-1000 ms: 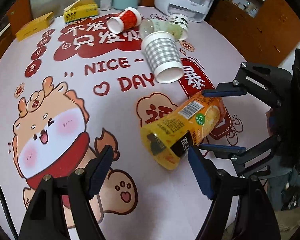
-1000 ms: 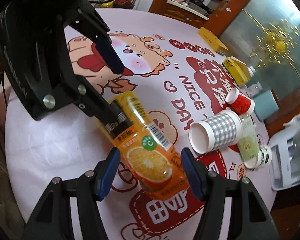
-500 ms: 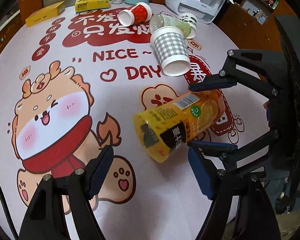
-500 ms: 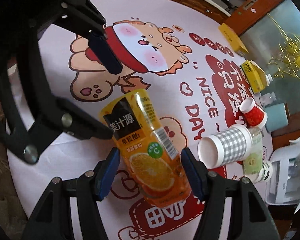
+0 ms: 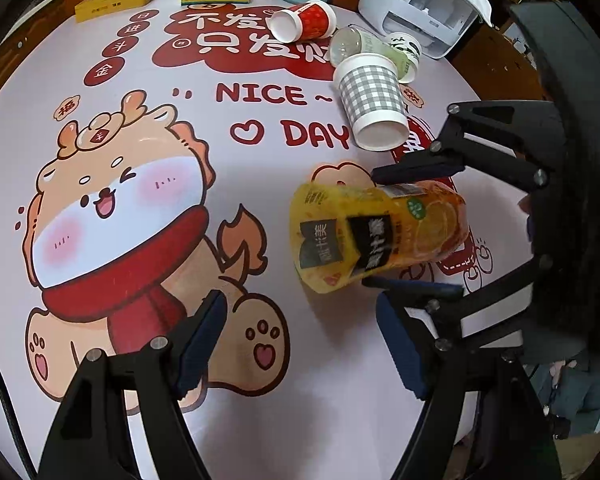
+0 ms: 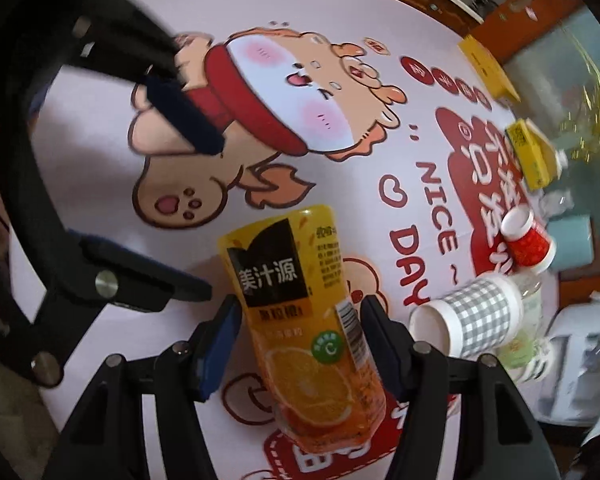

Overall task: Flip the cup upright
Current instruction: 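Grasp the orange cup with the right tool while the left tool releases it, then rotate the orange cup upright with the right tool and set it on the table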

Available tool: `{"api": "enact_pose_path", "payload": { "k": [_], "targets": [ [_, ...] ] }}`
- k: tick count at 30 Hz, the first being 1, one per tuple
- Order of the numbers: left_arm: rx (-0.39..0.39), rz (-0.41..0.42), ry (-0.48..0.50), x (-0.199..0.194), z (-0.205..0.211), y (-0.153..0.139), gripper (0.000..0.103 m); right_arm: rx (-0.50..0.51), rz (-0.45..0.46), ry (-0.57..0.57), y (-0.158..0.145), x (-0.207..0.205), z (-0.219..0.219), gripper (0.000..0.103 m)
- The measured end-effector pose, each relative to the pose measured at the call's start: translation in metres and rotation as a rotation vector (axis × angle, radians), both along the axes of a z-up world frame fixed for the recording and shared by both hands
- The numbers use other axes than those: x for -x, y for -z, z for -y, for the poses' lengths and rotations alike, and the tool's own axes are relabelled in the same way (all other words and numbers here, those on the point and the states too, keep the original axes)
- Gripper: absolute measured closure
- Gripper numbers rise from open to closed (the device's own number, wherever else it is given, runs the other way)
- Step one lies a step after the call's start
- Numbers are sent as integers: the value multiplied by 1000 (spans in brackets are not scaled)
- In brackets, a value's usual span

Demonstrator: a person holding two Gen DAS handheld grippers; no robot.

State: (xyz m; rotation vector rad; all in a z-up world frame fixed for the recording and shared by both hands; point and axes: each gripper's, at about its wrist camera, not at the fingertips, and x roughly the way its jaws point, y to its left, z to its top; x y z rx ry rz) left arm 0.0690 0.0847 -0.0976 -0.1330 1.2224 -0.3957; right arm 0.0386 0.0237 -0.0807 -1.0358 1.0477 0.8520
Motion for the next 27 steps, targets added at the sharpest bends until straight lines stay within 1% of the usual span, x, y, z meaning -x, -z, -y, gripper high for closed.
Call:
{"api": "enact_pose_path", "payload": {
  "k": [4,7,12,19,24,27],
  "targets": [
    [7,4,-15,-1,-4,-2,28,-91,-48,95,-17,-13,10,43],
    [14,10,-25,0,-6,-4,28,-179,-67,196,-29,-24,22,43],
    [8,36,-39,1,-4,-10,28,-325,-66,334,-38,-36,45,43],
    [11,87,-102,-3,-3,-22,28,-563,7,519,-41,-34,76,44],
    [27,119,-159,-6,-5,-31,28,-704,67,613,-45,-28,89,45],
    [37,127,-174,-7,-3,-33,28,-762,107,667,-44,-23,94,45]
  ]
}}
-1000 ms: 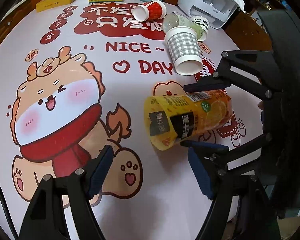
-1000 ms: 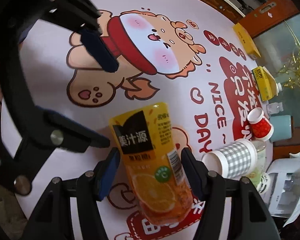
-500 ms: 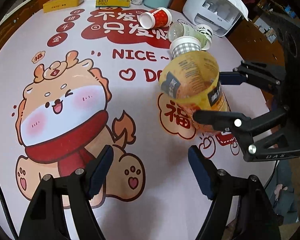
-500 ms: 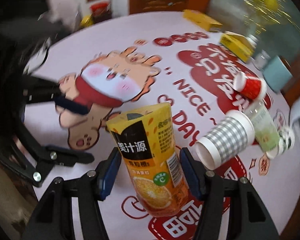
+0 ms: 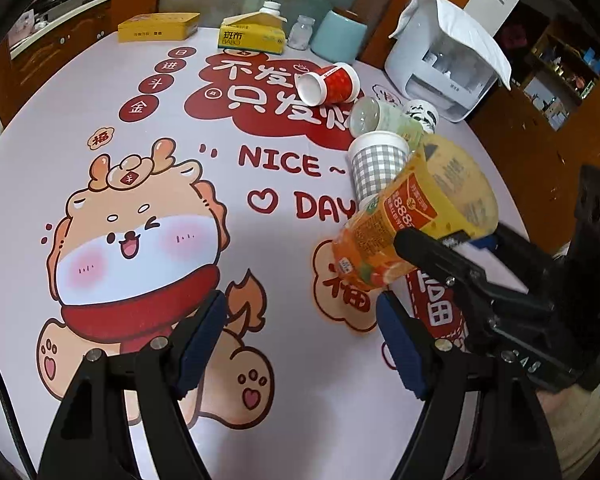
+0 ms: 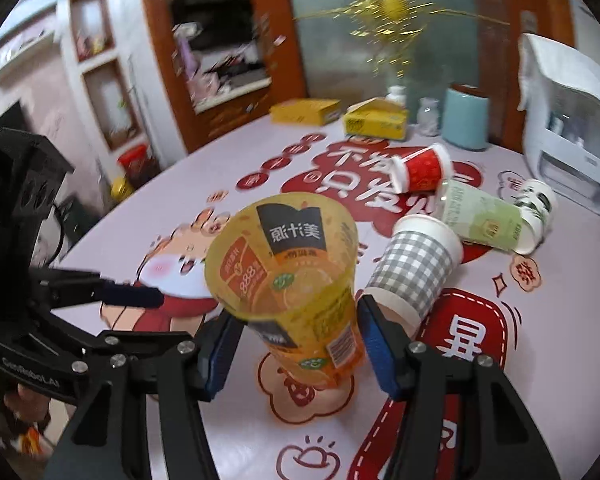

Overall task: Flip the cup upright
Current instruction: 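Rotate the orange cup upright with the right tool and set it on the table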

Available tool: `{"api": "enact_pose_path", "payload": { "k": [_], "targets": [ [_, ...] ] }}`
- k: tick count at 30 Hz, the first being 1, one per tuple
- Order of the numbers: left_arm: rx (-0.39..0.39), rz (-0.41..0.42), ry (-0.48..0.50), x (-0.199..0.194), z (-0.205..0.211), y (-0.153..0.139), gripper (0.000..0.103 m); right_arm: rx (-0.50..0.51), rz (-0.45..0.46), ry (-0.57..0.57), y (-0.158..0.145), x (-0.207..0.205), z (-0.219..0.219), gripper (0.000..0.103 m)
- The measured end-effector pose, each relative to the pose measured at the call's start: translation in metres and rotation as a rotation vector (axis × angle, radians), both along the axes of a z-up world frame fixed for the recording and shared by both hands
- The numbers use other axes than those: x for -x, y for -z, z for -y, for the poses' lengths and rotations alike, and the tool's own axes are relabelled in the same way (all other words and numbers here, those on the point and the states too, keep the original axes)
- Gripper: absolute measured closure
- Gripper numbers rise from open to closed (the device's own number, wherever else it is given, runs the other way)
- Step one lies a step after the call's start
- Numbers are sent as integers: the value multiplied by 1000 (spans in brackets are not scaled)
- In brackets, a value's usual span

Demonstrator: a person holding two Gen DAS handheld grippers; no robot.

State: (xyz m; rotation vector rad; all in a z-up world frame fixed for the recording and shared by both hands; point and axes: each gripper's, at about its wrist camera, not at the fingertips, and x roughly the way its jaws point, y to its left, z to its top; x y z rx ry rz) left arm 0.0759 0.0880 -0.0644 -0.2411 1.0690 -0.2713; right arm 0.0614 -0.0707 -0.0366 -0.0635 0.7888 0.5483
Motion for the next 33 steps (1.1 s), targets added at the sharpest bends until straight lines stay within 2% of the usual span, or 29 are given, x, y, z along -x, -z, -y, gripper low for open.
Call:
{"api": "enact_pose_path", "payload": {
  "k": [4,9,14,23,33],
  "targets": [
    [-2,9,-4,4,4,0,28,-84,29,67,3,14,9,45],
    [-8,24,-6,12,7,-4,28,-118,62,113,2,38,18,46],
    [-1,23,-5,23,10,-4,28,-94,91,136,7,52,24,46],
    [-45,54,17,47,23,-7,28,-101,125,173,17,63,29,47],
    [-61,75,50,63,35,-6,28,-95,128,177,24,83,31,47]
  ]
}}
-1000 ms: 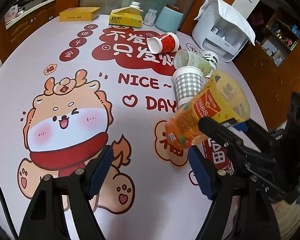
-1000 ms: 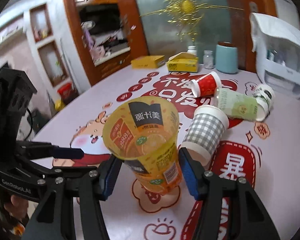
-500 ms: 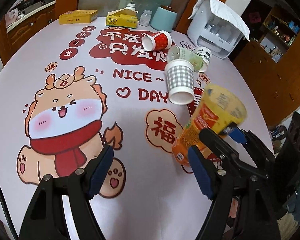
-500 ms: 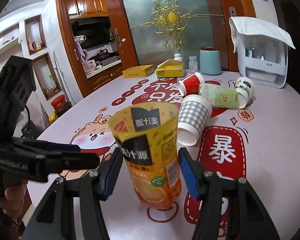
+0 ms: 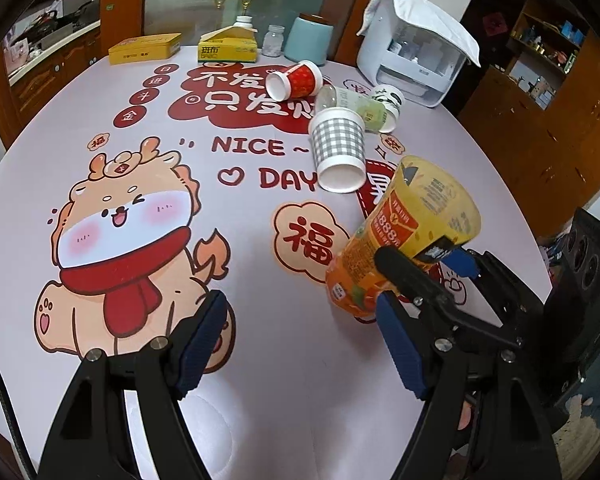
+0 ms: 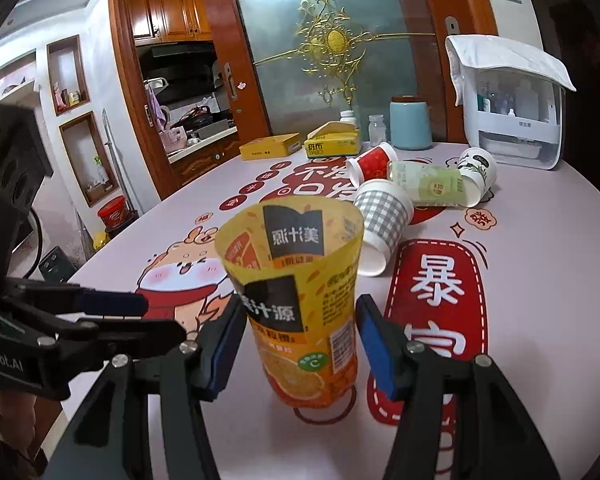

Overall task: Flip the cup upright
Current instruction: 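Rotate the orange cup upright with the right tool and set it on the table, then open the right tool and withdraw it from the upright cup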

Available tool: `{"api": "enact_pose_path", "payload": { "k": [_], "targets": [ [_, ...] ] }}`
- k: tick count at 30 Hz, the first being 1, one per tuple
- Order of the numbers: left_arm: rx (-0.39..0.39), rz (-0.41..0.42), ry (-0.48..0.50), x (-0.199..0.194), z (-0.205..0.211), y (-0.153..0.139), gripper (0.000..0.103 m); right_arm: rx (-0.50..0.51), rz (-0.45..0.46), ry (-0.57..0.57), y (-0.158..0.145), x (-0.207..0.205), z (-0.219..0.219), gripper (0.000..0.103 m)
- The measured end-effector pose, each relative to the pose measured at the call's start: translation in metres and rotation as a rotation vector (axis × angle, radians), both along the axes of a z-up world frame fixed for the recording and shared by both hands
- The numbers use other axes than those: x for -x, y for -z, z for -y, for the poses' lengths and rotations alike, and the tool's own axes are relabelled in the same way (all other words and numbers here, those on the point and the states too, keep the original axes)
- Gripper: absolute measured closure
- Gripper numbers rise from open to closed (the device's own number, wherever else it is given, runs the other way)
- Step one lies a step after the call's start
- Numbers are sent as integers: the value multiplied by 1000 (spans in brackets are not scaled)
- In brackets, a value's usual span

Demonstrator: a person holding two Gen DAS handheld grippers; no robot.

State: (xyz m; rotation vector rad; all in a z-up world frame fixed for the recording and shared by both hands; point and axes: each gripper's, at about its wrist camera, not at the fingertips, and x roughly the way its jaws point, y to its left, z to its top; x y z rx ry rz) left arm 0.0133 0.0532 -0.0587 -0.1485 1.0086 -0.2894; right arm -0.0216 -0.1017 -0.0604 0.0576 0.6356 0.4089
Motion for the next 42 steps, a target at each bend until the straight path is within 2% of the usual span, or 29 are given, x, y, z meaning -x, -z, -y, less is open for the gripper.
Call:
{"api": "enact_pose_path", "payload": {
  "k": [10,13,17,24,29,31,34,38,42],
  "targets": [
    [-2,-9,-21,6,-1,3,27,41,30,3,2,9,-6,46],
    [-7,-18,-39,7,-4,6,24,46,20,6,1,10,-7,45],
    [-14,-29,-71,10,-9,7,22,57,-5,8,1,12,-7,36],
    [-42,-15,-91,22,-7,2,21,69,-17,15,-3,25,-7,35],
    [-67,3,-96,34,-1,-5,19,98,-61,34,-10,41,-6,35],
    [-82,15,-103,40,3,-10,19,123,-90,61,-14,48,-5,35],
    [-117,44,-114,49,11,-18,18,187,-161,159,-19,56,-1,35],
    [-161,62,-119,60,24,-27,18,190,-258,270,-26,66,13,35],
    [-187,80,-123,69,35,-35,16,219,-279,324,-35,76,20,35]
  ]
}}
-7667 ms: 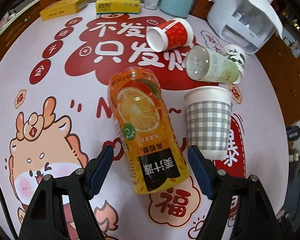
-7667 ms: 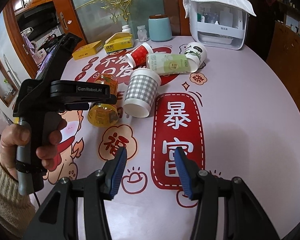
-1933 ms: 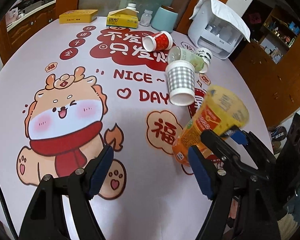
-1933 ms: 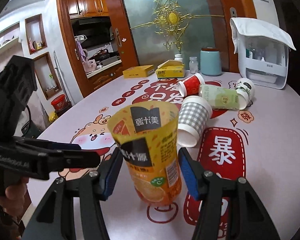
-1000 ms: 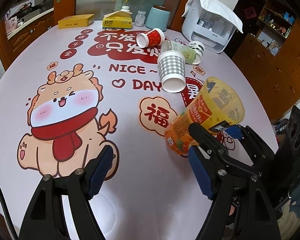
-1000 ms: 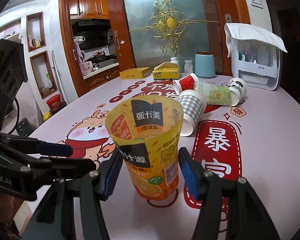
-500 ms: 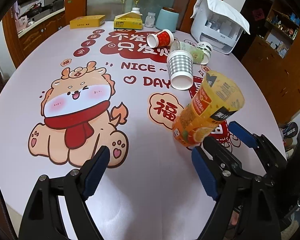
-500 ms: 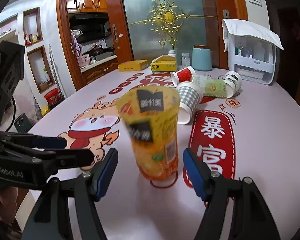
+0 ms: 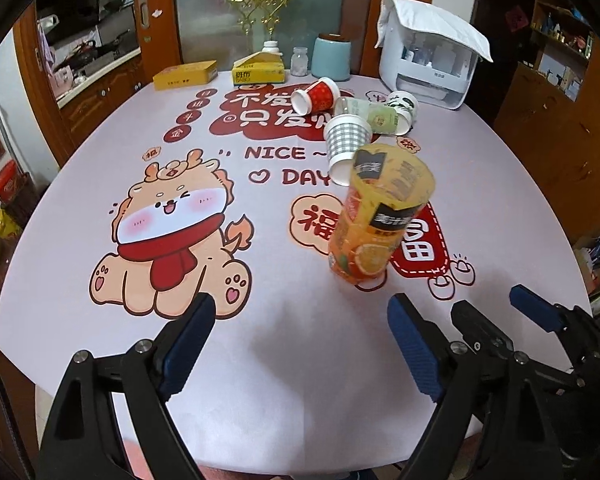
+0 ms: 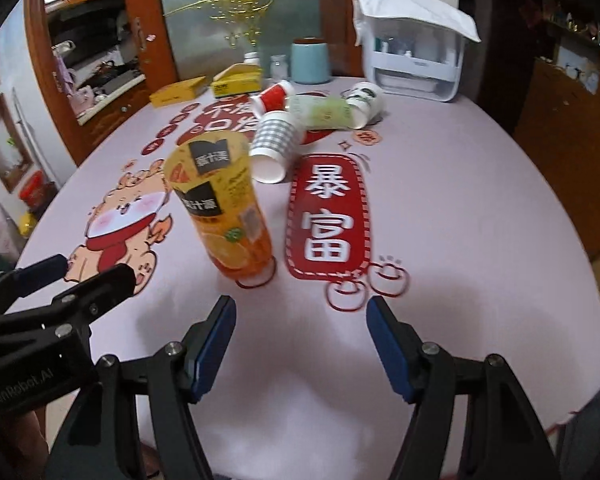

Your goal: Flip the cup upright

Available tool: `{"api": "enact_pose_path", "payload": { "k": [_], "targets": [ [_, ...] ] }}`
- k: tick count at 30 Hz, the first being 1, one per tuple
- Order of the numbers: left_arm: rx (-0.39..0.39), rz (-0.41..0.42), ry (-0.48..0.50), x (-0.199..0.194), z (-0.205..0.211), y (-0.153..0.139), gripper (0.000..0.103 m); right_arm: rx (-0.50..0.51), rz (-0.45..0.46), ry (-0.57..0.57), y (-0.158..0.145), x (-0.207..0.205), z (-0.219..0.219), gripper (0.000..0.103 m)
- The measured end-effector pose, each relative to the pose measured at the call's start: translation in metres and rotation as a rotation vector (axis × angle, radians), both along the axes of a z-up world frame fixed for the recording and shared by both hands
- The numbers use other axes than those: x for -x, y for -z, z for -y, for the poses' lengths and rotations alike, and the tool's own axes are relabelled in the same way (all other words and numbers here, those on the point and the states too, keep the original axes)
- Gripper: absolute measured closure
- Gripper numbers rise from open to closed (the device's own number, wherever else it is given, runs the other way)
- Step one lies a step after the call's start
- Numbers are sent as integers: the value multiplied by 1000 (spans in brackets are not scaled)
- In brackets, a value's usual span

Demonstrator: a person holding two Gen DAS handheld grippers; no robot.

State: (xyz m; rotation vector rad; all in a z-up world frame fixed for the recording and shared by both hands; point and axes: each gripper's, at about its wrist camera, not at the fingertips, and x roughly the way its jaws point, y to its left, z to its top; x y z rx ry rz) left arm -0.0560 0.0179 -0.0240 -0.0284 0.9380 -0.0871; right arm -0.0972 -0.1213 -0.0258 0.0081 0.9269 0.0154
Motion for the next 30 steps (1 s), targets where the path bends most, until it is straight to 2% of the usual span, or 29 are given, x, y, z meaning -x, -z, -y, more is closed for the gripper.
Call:
{"api": "enact_pose_path", "payload": {
  "k": [6,10,30],
  "targets": [
    [-19,21,-12,10,8,-7,16,26,-1,40,-7,7,10,35],
    [-47,24,-9,13,14,-7,16,2,-9,60,-7,9,21,35],
    [-61,48,-22,20,21,-15,16,-12,6,81,-23,16,28,35]
  ]
}}
